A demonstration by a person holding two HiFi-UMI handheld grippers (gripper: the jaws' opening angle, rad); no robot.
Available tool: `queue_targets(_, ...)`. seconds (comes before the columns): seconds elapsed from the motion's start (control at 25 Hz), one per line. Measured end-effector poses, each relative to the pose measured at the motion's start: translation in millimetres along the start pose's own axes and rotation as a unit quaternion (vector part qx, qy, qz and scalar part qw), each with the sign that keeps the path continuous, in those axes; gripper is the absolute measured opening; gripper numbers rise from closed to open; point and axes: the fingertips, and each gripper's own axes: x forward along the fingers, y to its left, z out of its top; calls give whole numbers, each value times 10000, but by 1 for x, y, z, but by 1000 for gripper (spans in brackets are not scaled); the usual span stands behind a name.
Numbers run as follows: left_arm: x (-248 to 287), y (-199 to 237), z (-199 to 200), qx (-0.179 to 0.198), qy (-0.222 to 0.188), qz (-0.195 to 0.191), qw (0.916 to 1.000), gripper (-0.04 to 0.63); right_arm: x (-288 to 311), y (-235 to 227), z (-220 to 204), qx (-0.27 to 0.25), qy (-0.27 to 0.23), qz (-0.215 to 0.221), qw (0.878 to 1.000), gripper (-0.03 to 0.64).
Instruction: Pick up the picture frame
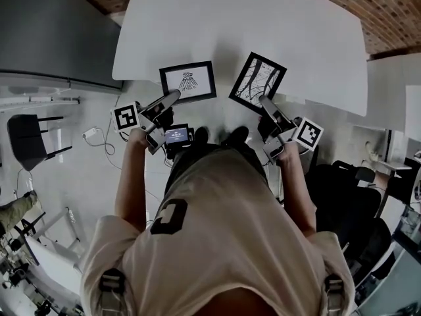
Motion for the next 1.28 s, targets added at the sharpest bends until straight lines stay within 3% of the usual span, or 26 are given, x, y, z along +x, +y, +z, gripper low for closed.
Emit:
queue_targets(0.28, 3, -6, -3, -62, 260, -105, 9996, 31, 0, 18, -11, 45, -236, 207, 9995, 57)
queue_targets(0.84, 26, -22, -29, 227, 958, -359, 9945, 31, -50, 33, -25, -54, -896, 128, 9959, 57)
queue_targets(1.04, 45, -23, -34, 508, 1094, -353, 9921, 31, -71, 30, -17, -53, -1014, 34, 9948, 57)
queue_targets(1.28, 49, -26, -38, 393, 1082, -267, 9930, 31, -72, 25, -14, -68, -916, 6, 9958, 57)
